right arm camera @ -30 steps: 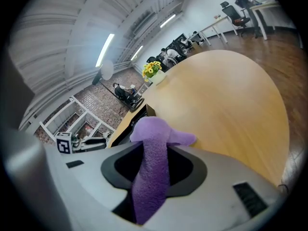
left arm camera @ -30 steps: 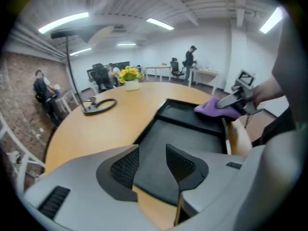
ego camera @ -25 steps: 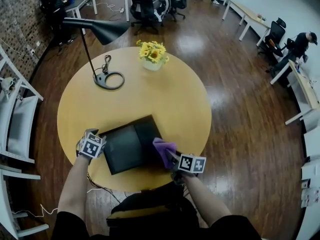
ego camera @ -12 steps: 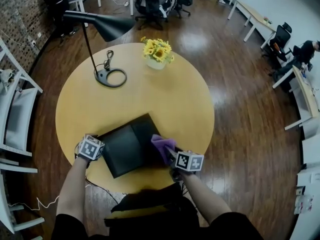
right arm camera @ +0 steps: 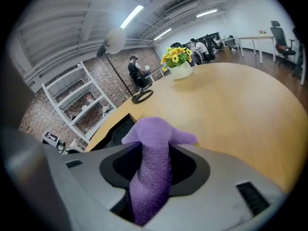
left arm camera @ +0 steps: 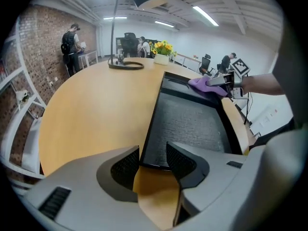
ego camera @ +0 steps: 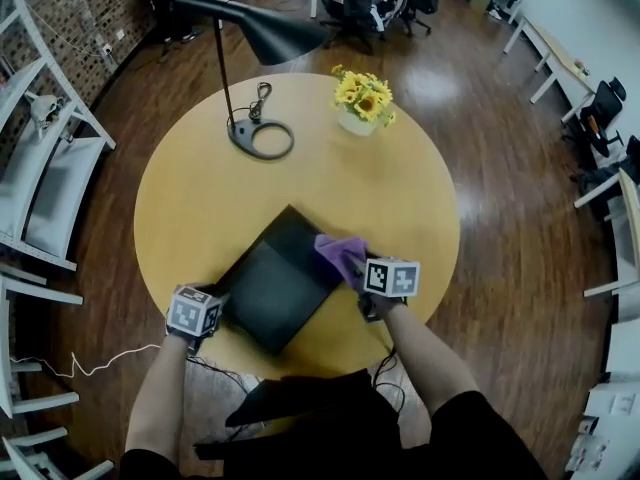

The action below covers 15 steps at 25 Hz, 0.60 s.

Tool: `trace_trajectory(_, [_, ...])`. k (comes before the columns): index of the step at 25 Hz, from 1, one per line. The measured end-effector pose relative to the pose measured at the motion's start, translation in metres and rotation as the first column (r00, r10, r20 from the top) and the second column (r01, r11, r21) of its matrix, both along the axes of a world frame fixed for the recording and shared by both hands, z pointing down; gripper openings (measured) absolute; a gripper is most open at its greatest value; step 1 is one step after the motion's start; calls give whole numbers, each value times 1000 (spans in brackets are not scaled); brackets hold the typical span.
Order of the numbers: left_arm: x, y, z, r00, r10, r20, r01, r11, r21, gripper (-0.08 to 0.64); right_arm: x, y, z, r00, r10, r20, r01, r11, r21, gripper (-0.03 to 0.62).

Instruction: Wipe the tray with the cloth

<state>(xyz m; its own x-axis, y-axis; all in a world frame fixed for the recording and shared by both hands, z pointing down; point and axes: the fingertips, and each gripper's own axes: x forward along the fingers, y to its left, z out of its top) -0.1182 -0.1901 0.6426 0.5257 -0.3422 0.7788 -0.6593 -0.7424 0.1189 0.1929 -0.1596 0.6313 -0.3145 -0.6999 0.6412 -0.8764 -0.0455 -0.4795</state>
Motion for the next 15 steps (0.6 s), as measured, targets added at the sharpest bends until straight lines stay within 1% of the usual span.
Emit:
trace_trajectory(2, [3,16,0,999,-30,-29,29,999,-28,173,3,-16,0,1000,-27,-14,27,1000,-1,173])
trace_trajectory(4, [8,31,0,997,-59,-53,56,997,-54,173,6,-30,1,999,-51,-10,51,999,-1,178])
trace_trajectory(8, [19,61,4,994,-92,-50,86,991,-106,173,9,-45,0,998,-54,20,54,998,11,187])
trace_trajectory(10, [25,74,5,993,-110,-50,103,987,-126,173,13,-46,-1,999,-13,51,11,1000,28,193])
trace_trajectory(12, [30,83,6,990,-133,-52,125,982,-143,173,17,-46,-1,992,57,114,-62,997,48,193])
trace_trajectory(14, [35,88,6,989,-141,-49,132,979,-155,173,24,-42,0,971,152,186,-165,985,59,193])
trace_trajectory(15, [37,89,6,989,-138,-48,129,979,-159,173,28,-38,1,954,202,221,-221,974,60,193])
